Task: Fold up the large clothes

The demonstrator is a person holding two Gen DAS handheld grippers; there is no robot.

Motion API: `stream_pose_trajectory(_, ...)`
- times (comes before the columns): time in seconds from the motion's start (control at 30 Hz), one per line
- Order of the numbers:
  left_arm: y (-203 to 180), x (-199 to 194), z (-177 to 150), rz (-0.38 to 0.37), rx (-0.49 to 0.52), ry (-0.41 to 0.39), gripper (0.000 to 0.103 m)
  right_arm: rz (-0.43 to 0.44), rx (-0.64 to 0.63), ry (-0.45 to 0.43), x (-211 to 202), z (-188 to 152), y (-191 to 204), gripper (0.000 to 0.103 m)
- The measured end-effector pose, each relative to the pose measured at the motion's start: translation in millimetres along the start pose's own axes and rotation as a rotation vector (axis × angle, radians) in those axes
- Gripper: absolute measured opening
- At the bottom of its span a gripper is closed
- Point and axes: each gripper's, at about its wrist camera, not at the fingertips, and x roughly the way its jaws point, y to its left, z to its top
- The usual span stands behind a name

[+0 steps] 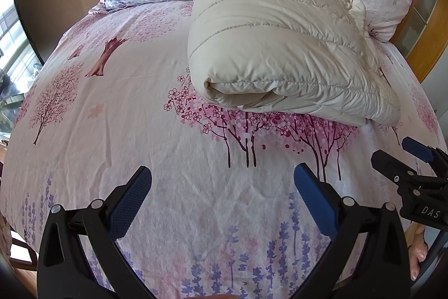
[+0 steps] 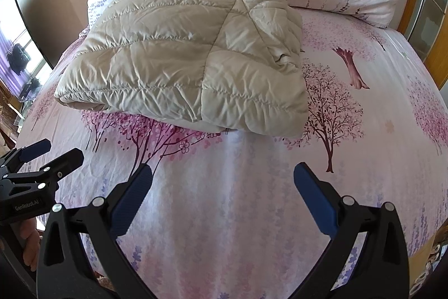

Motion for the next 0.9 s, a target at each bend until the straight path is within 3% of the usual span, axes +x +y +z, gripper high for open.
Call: stream_pose_trajectory(0.9, -1.1, 2.8, -0.1, 0.007, 0.013, 0.01, 0.102, 0.011, 0.003, 0.008, 4.3, -1.6, -0.4, 0.101)
